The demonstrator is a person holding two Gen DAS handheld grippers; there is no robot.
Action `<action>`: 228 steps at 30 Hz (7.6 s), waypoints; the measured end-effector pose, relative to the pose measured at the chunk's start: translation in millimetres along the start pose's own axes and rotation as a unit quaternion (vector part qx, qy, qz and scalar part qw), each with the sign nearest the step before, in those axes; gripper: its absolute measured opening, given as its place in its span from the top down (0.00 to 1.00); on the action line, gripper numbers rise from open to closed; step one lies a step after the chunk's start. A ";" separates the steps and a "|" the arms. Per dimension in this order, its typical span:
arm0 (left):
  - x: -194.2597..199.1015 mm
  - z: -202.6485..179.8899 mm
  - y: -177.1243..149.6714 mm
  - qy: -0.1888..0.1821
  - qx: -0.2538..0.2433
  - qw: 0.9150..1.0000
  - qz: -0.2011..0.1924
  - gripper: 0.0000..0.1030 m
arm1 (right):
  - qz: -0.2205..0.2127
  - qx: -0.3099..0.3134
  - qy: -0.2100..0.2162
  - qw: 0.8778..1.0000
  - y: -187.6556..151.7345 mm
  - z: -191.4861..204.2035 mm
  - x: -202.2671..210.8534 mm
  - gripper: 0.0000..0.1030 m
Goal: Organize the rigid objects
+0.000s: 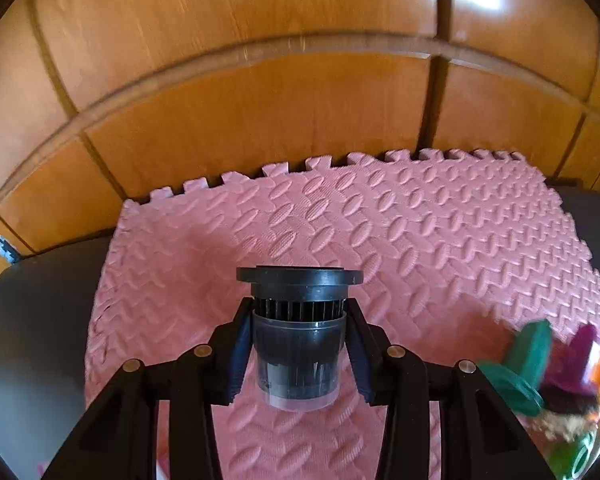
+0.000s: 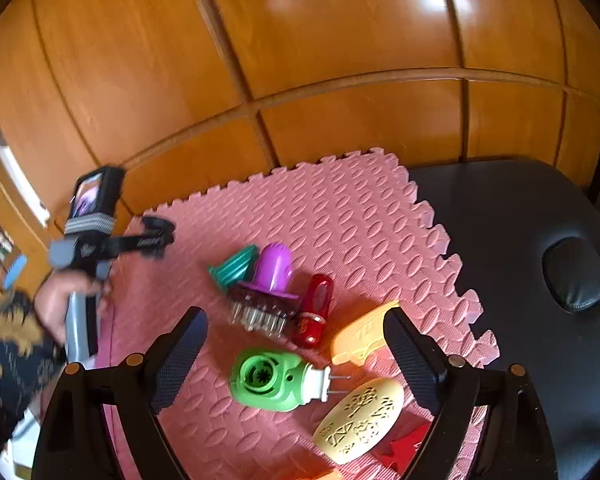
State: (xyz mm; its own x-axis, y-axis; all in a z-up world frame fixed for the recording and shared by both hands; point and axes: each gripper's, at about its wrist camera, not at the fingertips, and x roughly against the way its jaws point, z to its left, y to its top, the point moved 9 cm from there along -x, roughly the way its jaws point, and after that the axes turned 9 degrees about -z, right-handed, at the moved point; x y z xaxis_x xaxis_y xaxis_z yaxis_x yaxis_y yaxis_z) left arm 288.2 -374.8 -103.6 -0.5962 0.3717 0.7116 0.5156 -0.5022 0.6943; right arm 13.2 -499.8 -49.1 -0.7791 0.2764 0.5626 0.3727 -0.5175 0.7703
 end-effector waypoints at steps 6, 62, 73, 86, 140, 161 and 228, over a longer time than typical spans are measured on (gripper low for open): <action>58.9 -14.1 -27.5 -0.020 -0.017 0.999 -0.026 0.58 | -0.018 -0.051 0.002 0.999 13.6 -22.0 8.9 0.12; 129.8 187.8 -184.3 0.056 0.185 0.981 0.023 0.48 | 0.110 0.265 -0.040 0.957 -84.6 44.6 -56.9 0.31; 203.9 159.7 -206.7 0.068 0.193 0.979 -0.023 0.30 | 0.100 0.269 -0.044 0.957 -84.9 45.9 -55.0 0.31; 247.8 119.8 -244.5 0.090 0.186 0.978 -0.029 0.30 | 0.098 0.288 0.002 0.953 -102.6 76.4 -45.7 0.31; 282.3 197.9 -307.9 0.159 0.268 0.950 -0.034 0.28 | 0.107 0.347 0.221 0.905 -163.5 388.8 -37.1 0.31; 273.0 201.4 -308.1 0.158 0.279 0.947 -0.026 0.24 | 0.124 0.311 0.236 0.912 -166.9 382.5 -44.4 0.17; 213.3 -177.9 -183.2 -0.209 -0.113 0.971 -0.038 0.33 | -0.018 -0.052 -0.101 0.993 -16.9 -95.0 45.5 0.17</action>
State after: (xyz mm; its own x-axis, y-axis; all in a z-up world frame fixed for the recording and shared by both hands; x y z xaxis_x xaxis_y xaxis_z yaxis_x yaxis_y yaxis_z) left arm -42.9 -342.5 -98.2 -0.3015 0.6754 0.6730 0.3028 -0.6015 0.7393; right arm -76.4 -555.3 -65.0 -0.6699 0.4480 0.5921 0.2844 -0.5818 0.7620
